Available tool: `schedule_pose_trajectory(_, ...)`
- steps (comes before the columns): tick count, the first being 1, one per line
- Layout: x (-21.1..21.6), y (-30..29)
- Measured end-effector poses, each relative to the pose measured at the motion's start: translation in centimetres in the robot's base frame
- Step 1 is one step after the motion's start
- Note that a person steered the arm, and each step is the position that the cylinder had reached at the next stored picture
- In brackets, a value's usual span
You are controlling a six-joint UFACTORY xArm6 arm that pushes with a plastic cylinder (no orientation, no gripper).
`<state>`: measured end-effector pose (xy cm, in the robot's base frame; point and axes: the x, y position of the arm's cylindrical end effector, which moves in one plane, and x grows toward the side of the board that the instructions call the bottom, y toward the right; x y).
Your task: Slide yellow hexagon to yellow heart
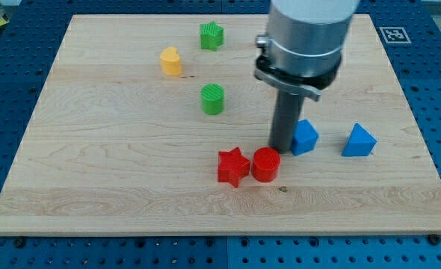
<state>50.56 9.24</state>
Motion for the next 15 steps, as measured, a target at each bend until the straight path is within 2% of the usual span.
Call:
schedule_pose_trajectory(1, 0.0, 3.1)
schedule_pose_trajectory(2, 0.0, 3.2)
schedule_pose_trajectory(4, -1.3, -2.5)
schedule_pose_trajectory(5, -2.9, -1.6)
schedule_pose_trajectory(7, -6.0, 4.4)
schedule_pose_trajectory(8, -7.1, 5.0)
schedule_pose_trajectory(9, -10.6, 5.0)
schedule_pose_trajectory(10, -12.2, 5.0)
schedule_pose_trajectory(15, -11.4, 4.5)
